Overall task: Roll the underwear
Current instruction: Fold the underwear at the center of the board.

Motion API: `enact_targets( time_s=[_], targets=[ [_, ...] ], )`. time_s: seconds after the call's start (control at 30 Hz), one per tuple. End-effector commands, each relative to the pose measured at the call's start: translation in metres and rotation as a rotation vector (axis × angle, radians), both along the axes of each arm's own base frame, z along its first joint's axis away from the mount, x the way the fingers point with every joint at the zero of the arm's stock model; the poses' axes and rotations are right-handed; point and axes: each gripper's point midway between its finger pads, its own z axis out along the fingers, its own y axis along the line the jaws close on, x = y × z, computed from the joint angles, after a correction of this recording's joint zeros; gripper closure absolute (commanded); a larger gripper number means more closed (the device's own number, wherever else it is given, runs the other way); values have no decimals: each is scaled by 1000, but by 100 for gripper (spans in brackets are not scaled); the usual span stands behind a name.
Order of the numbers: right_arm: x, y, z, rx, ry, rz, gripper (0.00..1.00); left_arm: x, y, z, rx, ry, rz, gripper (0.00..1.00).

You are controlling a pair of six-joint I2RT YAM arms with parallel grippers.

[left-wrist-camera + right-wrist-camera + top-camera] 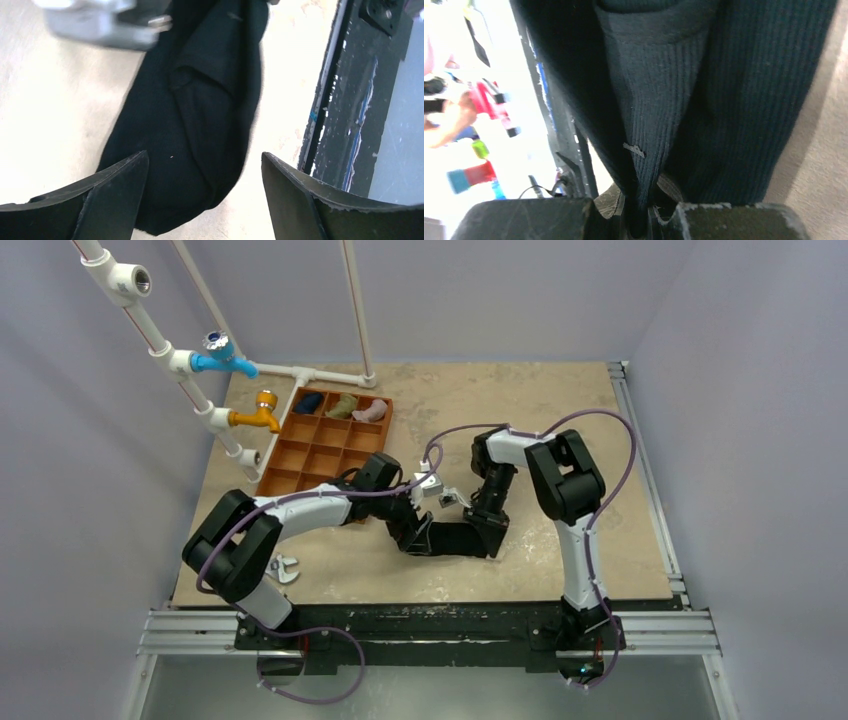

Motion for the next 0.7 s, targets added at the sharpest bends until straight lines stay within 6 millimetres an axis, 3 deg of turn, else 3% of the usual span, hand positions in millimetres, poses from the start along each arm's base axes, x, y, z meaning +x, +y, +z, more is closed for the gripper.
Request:
enact_targets(
  time_s=[0.0, 0.47, 0.67],
  targets=[
    [11, 4, -13, -42, 4, -62, 93, 1, -13, 30, -44, -126, -138, 19],
    [52, 19, 6, 33, -151, -76, 56, -5, -6, 28, -1, -104, -163, 20],
    [61, 22, 13, 55, -179, -93, 48, -6, -7, 31, -9, -106, -175, 20]
  ],
)
